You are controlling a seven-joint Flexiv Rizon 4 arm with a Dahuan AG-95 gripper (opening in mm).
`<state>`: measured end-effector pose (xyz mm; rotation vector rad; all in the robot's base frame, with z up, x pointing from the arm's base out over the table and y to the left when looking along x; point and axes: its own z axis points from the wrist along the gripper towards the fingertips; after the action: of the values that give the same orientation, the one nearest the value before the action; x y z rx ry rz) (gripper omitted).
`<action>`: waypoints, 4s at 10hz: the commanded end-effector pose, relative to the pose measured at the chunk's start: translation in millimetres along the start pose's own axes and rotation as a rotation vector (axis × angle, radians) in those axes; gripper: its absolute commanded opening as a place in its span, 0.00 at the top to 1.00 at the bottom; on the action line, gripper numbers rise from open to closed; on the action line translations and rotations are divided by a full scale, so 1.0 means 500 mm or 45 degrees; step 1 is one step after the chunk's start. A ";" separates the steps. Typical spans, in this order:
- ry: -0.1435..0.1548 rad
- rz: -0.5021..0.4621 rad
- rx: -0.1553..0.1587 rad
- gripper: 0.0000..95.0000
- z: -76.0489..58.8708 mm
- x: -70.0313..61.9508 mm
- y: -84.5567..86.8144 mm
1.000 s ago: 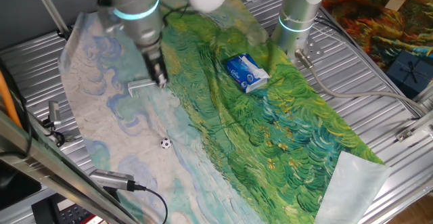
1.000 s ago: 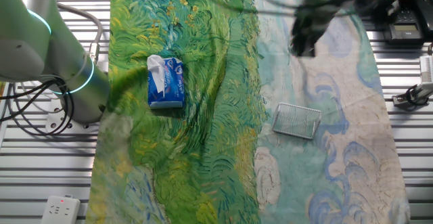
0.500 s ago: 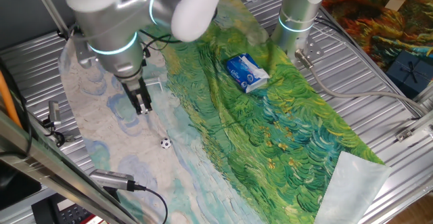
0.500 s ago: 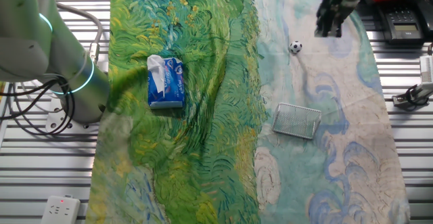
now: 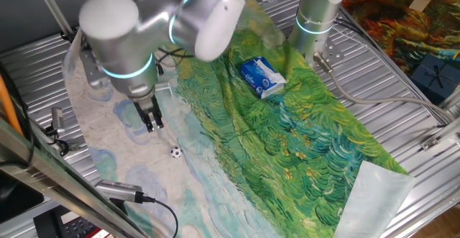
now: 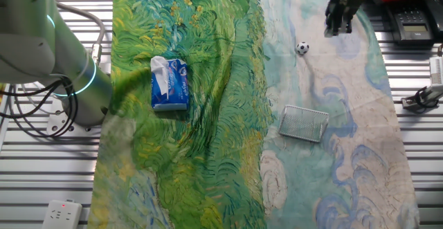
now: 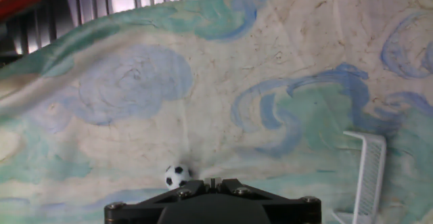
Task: Push the soccer ball into the goal
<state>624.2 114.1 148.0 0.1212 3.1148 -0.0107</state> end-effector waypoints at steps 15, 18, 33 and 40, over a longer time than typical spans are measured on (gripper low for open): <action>0.102 -0.299 0.070 1.00 -0.006 0.108 -0.177; 0.004 -0.265 0.041 1.00 -0.006 0.108 -0.177; 0.121 0.032 0.040 1.00 -0.038 0.042 -0.075; 0.190 -0.055 0.047 1.00 -0.037 0.042 -0.075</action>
<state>601.3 78.7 166.6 0.1398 3.2644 -0.0717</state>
